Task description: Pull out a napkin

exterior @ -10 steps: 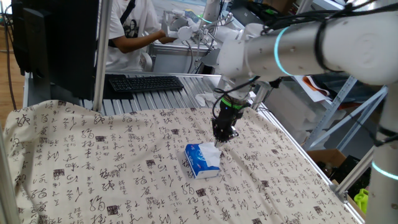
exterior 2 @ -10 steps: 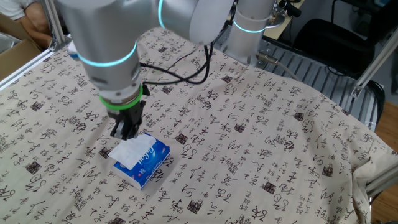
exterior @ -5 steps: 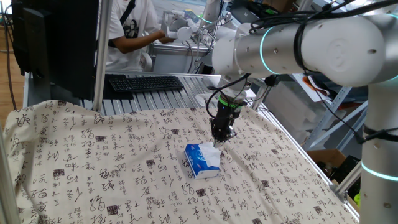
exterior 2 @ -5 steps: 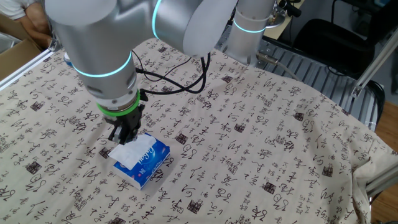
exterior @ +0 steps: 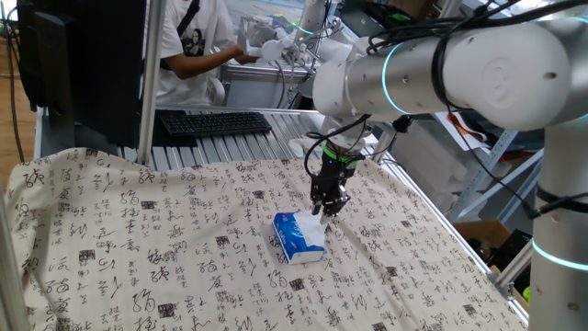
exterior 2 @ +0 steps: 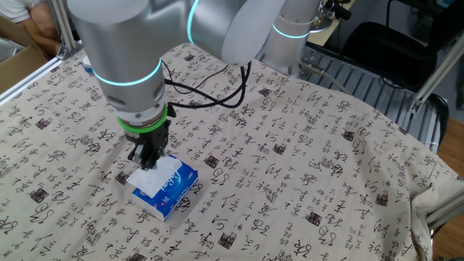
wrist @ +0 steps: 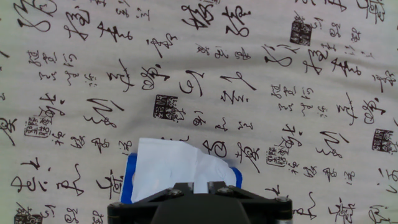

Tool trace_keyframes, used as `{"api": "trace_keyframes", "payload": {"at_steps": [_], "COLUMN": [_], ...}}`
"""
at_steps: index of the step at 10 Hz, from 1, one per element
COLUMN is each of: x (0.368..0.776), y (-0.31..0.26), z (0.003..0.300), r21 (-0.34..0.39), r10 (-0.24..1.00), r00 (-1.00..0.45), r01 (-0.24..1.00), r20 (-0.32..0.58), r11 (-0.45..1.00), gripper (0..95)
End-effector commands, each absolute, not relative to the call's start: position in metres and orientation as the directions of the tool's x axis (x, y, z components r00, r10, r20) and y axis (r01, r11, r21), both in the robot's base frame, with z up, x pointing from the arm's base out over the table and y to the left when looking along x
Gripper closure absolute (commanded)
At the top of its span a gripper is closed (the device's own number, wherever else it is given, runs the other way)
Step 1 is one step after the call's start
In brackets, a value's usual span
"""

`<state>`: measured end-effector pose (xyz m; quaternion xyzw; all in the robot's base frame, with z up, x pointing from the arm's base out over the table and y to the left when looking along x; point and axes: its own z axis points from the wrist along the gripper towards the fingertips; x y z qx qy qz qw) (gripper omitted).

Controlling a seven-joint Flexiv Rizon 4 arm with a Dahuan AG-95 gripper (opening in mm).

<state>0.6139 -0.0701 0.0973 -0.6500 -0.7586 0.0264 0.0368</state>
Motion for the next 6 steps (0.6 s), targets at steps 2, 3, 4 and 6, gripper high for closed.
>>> {"api": "trace_keyframes", "payload": {"at_steps": [2,3,4,6], "x": [0.6149,0.6153,0.6156,0.6167], "y": [-0.0698,-0.0696,-0.0694,-0.0691], "z": [0.0963,0.0956,0.0952,0.0932], "r21": [-0.058,-0.054,-0.053,-0.055], "r10": [0.989,0.989,0.989,0.989], "r00": [-0.144,-0.146,-0.147,-0.148], "r01": [0.988,0.988,0.988,0.987], "r20": [0.024,0.019,0.019,0.018], "r11": [0.145,0.146,0.148,0.149], "gripper": [38.0,38.0,38.0,38.0]}}
